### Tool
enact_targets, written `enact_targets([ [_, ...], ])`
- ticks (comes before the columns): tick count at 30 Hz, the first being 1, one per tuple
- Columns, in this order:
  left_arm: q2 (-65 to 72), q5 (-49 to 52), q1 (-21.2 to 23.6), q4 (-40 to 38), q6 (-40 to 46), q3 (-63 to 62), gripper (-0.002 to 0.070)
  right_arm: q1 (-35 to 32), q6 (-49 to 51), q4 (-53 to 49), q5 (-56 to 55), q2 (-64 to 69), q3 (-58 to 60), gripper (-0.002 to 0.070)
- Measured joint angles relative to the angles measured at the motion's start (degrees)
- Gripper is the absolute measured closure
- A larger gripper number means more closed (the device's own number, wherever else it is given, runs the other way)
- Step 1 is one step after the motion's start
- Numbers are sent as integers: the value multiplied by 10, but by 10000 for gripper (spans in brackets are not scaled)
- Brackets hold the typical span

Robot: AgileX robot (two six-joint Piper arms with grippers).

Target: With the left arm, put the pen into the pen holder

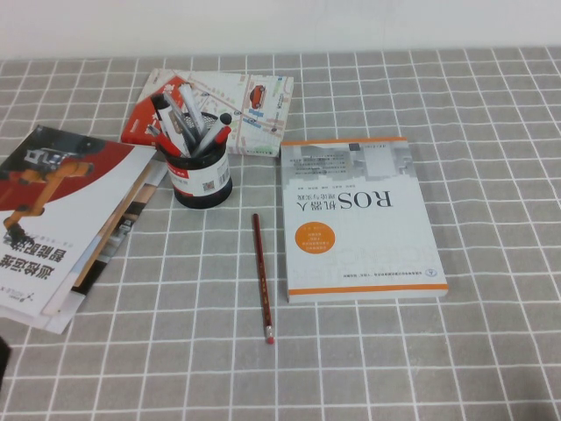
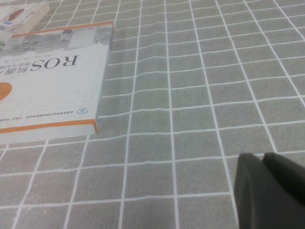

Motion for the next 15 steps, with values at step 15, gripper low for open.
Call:
enact_targets([
  [15, -45, 21, 98, -152, 198, 40, 675, 0, 0, 0, 0, 0, 0, 690],
])
